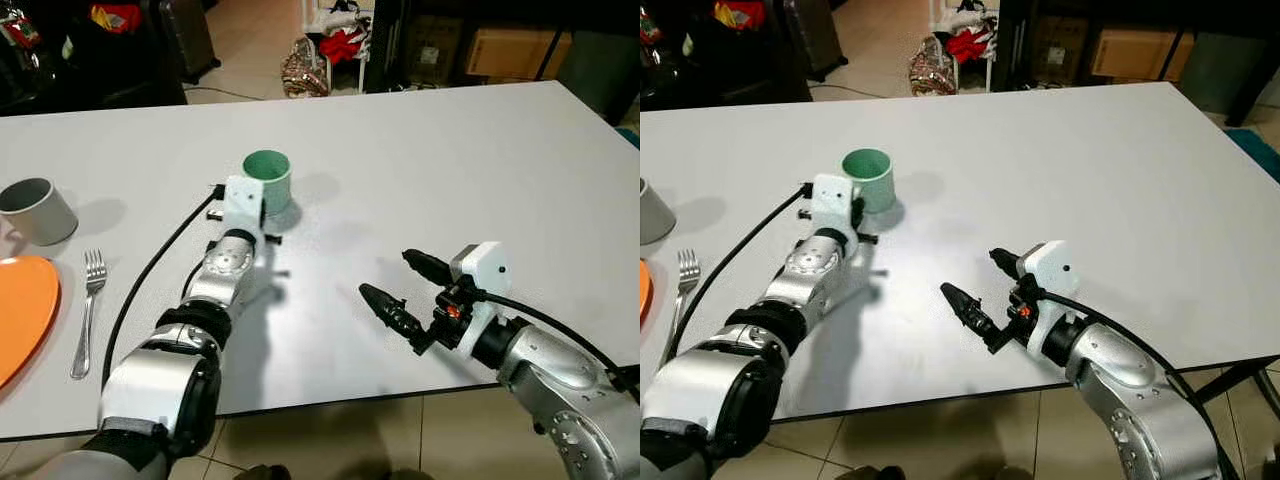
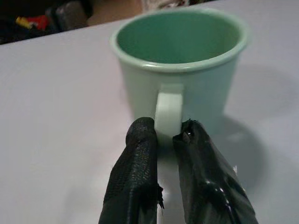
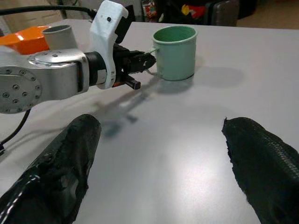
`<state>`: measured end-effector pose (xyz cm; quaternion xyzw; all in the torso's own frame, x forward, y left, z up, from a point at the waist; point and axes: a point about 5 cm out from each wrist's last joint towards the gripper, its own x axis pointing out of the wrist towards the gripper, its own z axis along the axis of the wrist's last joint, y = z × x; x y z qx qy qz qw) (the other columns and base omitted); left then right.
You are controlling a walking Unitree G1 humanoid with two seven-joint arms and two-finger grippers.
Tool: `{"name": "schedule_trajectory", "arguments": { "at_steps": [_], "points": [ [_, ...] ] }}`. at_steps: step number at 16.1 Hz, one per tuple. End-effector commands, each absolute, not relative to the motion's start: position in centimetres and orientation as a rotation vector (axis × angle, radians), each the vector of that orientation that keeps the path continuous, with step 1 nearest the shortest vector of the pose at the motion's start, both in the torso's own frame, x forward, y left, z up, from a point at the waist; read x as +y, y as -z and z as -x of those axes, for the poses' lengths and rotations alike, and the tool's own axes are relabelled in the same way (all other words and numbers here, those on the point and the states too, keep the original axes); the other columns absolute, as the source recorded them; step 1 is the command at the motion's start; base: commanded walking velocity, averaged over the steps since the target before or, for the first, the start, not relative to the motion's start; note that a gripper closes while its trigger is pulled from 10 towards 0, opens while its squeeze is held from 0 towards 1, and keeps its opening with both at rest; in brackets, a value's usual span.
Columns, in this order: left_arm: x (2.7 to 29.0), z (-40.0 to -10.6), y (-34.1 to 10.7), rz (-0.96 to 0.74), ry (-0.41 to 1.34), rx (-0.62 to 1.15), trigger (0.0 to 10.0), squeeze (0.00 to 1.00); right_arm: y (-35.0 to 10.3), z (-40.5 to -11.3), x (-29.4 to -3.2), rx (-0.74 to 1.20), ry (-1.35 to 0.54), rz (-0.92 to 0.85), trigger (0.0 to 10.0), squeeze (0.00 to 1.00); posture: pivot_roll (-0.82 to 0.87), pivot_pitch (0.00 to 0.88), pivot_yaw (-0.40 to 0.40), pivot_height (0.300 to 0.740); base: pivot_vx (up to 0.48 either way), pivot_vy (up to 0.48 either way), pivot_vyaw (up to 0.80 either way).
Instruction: Setting the table
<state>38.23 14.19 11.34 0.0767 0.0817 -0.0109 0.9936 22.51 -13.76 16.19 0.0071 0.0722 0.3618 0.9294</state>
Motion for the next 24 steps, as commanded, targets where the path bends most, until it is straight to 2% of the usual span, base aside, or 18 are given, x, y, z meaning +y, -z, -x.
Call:
{"name": "schedule_trajectory", "arguments": {
  "at_steps": [1,6,8,9,10,11,21,24],
  "points": [
    [15.1,-37.3,-9.3,-0.17,-0.013,0.269,10.0,0.0,-16.4,-22.2,-13.5,0.146,-0.767,-0.016,10.0,0.0,-0.3,0.127,0.067,0.74,0.0,0.0,0.0],
    [15.4,-37.2,-8.9,-0.126,-0.024,0.295,10.0,0.0,-16.5,-22.1,-13.3,0.158,-0.822,-0.035,10.0,0.0,-0.29,0.113,0.058,0.74,0.0,0.0,0.0],
    [15.3,-37.2,-9.0,-0.157,-0.013,0.291,10.0,0.6,-16.7,-22.2,-13.2,0.148,-0.834,-0.037,10.0,0.0,-0.29,0.11,0.061,0.74,0.0,0.0,0.0],
    [15.3,-37.2,-9.0,-0.163,-0.013,0.288,10.0,0.6,-16.7,-22.2,-13.2,0.146,-0.834,-0.038,10.0,0.0,-0.29,0.11,0.061,0.74,0.0,0.0,0.0],
    [15.2,-37.3,-9.1,-0.163,-0.012,0.279,10.0,0.87,-16.8,-22.2,-13.2,0.143,-0.834,-0.039,10.0,0.0,-0.29,0.106,0.062,0.74,0.0,0.0,0.0],
    [15.2,-37.4,-9.3,-0.165,-0.011,0.271,10.0,1.0,-16.8,-22.3,-13.2,0.141,-0.834,-0.04,10.0,0.0,-0.29,0.106,0.064,0.74,0.0,0.0,0.0],
    [15.6,-38.5,-12.7,-0.113,-0.007,0.085,10.0,1.0,-17.3,-22.7,-13.7,0.113,-0.837,-0.038,10.0,0.0,-0.27,0.079,0.063,0.74,0.0,0.0,0.0],
    [16.3,-38.3,-13.1,-0.093,0.004,0.036,10.0,1.0,-17.3,-22.4,-13.8,0.103,-0.837,-0.041,10.0,0.0,-0.25,0.037,0.072,0.74,0.0,0.0,0.0]
  ]
}}
